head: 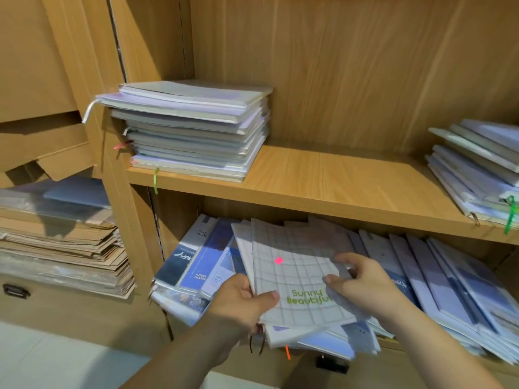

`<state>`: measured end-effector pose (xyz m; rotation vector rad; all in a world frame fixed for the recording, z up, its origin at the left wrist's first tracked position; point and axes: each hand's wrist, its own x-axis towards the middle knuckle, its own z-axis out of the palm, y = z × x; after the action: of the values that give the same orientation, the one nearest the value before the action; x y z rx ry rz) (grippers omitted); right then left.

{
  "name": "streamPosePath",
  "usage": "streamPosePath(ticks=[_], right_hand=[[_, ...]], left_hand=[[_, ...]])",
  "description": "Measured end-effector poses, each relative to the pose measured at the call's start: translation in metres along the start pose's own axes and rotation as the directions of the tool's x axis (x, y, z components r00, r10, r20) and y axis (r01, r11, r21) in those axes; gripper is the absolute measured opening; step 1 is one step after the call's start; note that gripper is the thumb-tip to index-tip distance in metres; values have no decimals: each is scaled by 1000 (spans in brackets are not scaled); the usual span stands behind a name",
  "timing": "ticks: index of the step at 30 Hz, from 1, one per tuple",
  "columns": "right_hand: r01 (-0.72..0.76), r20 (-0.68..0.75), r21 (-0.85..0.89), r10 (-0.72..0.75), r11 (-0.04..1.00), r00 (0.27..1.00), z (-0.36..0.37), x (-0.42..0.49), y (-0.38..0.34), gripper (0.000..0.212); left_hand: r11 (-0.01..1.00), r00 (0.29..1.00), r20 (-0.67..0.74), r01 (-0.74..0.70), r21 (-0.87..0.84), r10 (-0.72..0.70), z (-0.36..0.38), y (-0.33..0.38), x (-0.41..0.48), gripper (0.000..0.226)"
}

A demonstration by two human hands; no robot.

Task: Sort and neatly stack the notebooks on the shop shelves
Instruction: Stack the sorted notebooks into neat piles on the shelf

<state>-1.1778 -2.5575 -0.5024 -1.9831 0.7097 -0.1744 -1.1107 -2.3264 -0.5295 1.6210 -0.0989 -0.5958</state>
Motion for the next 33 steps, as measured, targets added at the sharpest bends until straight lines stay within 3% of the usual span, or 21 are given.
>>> streamPosePath(ticks=[6, 9, 10, 13, 16, 21, 25, 29, 33], right_hand=[[-83, 123, 113, 69, 990, 990, 7, -44, -15, 39], [-80, 196, 146, 50, 986, 979, 18, -69, -19, 35], [-61, 193, 137, 33, 989, 981, 24, -80, -23, 32], [22, 178, 132, -46, 991, 983, 42, -120, -41, 24], [122, 217, 136, -150, 983, 965, 54, -156, -64, 26], [412, 207, 218, -455, 885, 866, 39, -198, -112, 57], [473, 90, 276, -512, 837, 854, 24, -206, -156, 47], [444, -38, 366, -464, 818, 885, 9, -184, -206, 41], [392, 20, 456, -449, 799, 893, -11, -144, -250, 52]], left_hand=[[932, 958, -88, -241, 270, 273, -38, -20, -43, 44], [949, 960, -35, -267, 167, 277, -59, -20, -74, 10], [961, 966, -13, -255, 107, 257, -66, -18, -86, 9], [973, 973, 59, -225, 46, 222, -90, -9, -132, 27], [958, 959, 79, -279, 67, 274, -119, 4, -176, 45], [843, 857, 91, -515, 153, 507, -149, 45, -232, 75], [760, 779, 71, -624, 182, 623, -151, 92, -241, 70], [674, 694, -45, -681, 287, 719, -143, 152, -217, 46], [709, 728, -21, -661, 245, 686, -138, 198, -174, 32]])
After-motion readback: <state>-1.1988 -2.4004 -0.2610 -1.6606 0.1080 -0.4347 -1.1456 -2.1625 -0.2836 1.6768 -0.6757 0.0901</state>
